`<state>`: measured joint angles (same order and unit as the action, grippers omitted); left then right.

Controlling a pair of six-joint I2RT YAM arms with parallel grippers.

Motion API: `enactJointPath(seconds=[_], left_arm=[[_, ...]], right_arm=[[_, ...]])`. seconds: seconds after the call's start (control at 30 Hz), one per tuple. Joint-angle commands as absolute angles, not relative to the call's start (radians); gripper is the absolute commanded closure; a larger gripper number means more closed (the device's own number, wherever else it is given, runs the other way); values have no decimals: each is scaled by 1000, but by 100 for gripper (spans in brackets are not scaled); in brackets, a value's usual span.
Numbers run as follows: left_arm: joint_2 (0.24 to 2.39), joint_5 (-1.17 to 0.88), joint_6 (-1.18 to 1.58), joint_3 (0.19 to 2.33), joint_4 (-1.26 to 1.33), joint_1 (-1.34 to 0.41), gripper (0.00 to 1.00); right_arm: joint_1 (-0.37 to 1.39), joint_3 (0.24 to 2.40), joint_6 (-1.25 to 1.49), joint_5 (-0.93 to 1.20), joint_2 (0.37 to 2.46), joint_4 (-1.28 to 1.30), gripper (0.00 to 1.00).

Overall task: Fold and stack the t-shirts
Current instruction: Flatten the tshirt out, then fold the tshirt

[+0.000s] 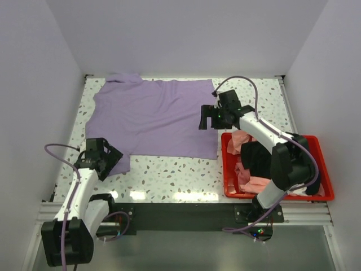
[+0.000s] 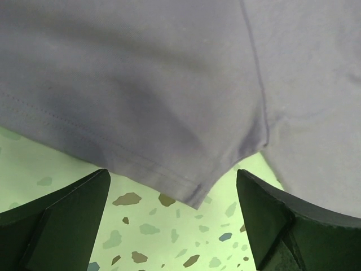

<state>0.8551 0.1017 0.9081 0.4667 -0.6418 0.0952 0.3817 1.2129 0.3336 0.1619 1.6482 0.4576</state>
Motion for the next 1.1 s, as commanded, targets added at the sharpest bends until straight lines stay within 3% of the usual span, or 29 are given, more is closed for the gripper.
enactJointPath(seconds=[0.0, 0.17, 0.47, 0.7, 0.93, 1.03, 1.07], left_arm=[[910, 112, 979, 451, -620, 92, 2], [977, 141, 986, 446, -607, 92, 4], [1061, 198, 1005, 443, -580, 94, 26], [1138, 287, 1028, 468, -592, 95, 38], [1151, 268, 1020, 449, -560, 95, 64], [1152, 267, 1019, 442, -549, 95, 83], [1151, 256, 1017, 437, -537, 95, 94]], right_arm=[[382, 1224, 344, 103, 1574, 457, 1], [382, 1233, 347, 112, 1595, 471, 1], [382, 1230, 345, 103, 1601, 483, 1], [383, 1207, 350, 80, 1583, 488, 1], [385, 1175, 368, 48, 1559, 517, 1], [439, 1166, 345, -35, 1559, 560, 1], [460, 1164, 336, -50, 1562, 577, 1]])
